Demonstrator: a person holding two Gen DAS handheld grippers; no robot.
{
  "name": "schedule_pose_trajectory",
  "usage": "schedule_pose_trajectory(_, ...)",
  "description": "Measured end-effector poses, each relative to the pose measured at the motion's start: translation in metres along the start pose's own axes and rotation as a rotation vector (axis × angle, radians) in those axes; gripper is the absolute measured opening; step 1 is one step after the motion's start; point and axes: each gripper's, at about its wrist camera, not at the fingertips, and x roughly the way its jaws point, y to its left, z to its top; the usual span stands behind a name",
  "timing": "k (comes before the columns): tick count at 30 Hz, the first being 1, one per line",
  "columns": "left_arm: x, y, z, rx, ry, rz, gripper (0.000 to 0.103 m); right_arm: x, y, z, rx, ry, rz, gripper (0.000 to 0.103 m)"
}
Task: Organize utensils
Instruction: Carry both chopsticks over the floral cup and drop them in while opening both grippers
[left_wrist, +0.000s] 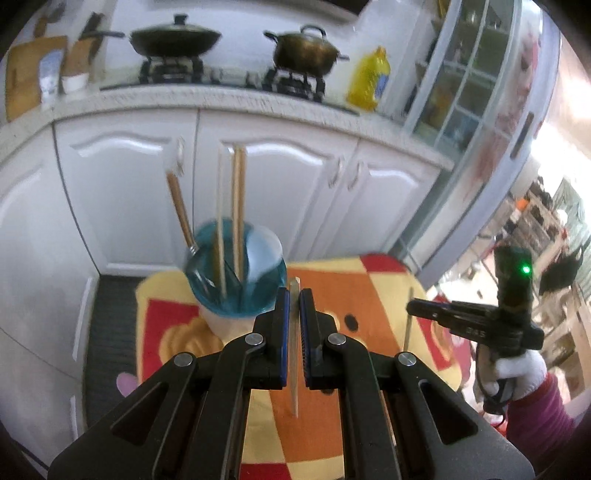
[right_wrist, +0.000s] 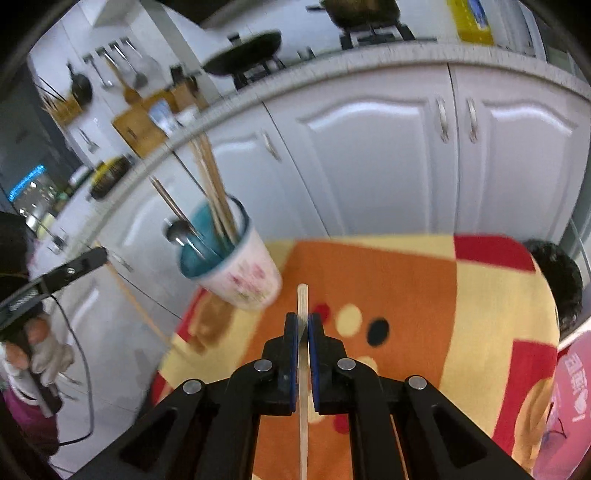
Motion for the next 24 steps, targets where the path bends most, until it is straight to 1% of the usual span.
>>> schedule_pose_trajectory(8, -0.036, 0.007, 0.04, -0.003, -0.114, 0.022, 0.004, -0.032, 0.051, 0.063, -0.077, -0.167, 0.072, 0.005)
schedule_pose_trajectory(12, -0.048, 0.01, 0.063, 0.007, -0.178, 0.05, 0.004, -0.033, 0.078, 0.092, -0.123, -0.223, 0.077, 0.005)
schedule_pose_trajectory(15, -0.05, 0.015, 0.078, 0.015, -0.21, 0.085, 0.004, -0.029, 0.099, 0.113, -0.157, -0.251, 0.078, 0.005)
schedule_pose_trajectory(17, -0.049, 0.019, 0.087, 0.024, -0.226, 0.115, 0.004, -0.021, 0.114, 0.128, -0.186, -0.271, 0.061, 0.005)
schedule_pose_trajectory(21, -0.039, 0.029, 0.099, 0.031, -0.242, 0.171, 0.004, -0.003, 0.125, 0.15, -0.192, -0.289, 0.056, 0.005)
schedule_pose_trajectory(24, -0.028, 0.035, 0.104, 0.028, -0.241, 0.184, 0.004, 0.016, 0.131, 0.162, -0.203, -0.295, 0.045, 0.005)
